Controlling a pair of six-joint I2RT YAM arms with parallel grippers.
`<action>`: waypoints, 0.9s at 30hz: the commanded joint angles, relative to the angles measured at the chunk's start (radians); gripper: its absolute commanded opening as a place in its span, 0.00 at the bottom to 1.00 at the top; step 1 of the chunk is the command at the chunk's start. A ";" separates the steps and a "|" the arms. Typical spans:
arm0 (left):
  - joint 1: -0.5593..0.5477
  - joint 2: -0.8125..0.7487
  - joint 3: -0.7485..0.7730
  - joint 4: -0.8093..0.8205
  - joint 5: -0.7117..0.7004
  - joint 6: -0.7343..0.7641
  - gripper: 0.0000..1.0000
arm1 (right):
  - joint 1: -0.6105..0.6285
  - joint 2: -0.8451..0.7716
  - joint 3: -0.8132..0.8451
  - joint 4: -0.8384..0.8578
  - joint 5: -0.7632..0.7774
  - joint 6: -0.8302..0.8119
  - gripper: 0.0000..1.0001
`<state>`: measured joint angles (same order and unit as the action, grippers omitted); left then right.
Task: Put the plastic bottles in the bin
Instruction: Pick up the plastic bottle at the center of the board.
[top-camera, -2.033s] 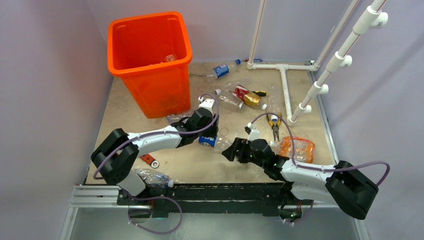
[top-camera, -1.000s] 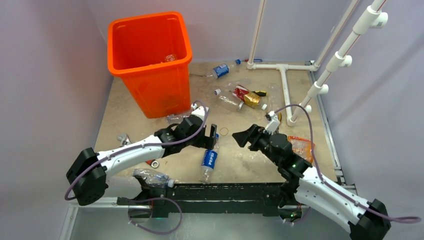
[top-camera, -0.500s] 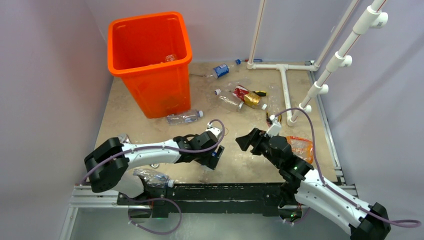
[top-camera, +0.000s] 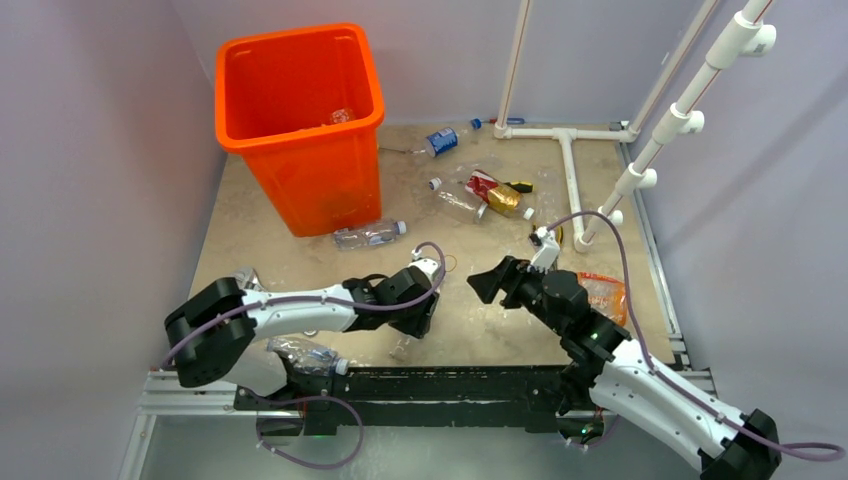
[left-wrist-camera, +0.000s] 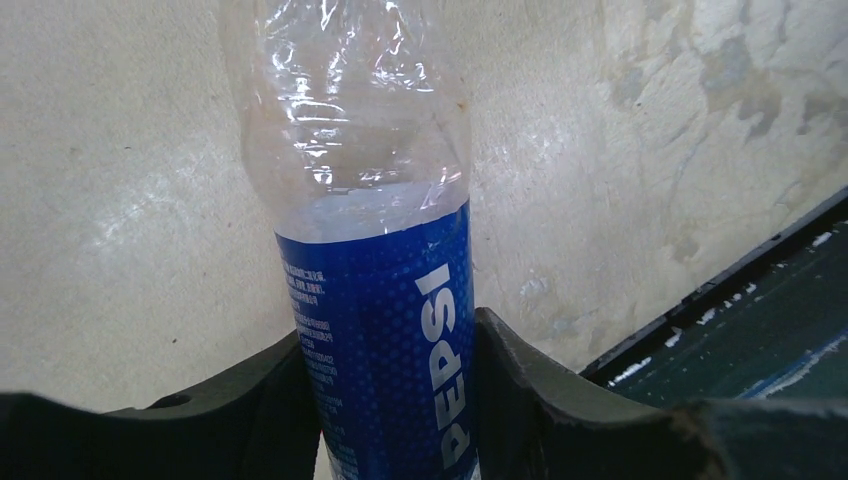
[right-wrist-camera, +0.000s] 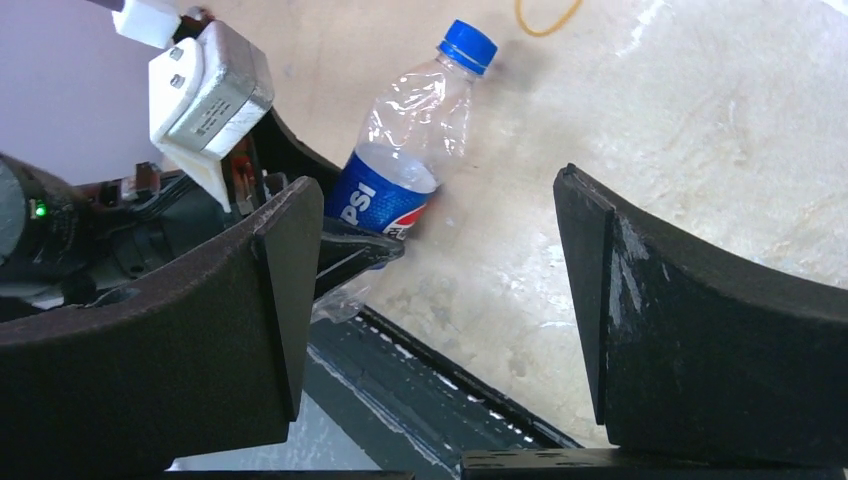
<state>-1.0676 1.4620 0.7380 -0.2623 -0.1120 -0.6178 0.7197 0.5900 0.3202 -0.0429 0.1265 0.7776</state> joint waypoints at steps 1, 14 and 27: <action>-0.005 -0.157 -0.011 0.054 -0.030 0.007 0.42 | -0.003 -0.042 0.099 0.067 -0.085 -0.087 0.83; -0.003 -0.566 0.142 0.164 -0.069 0.390 0.36 | -0.002 -0.094 0.284 0.213 -0.179 -0.118 0.87; -0.003 -0.654 0.094 0.320 0.106 0.613 0.34 | -0.002 0.026 0.374 0.449 -0.268 -0.222 0.84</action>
<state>-1.0679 0.8734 0.8913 -0.0765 -0.0807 -0.0654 0.7197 0.5713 0.6235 0.2661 -0.0444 0.6281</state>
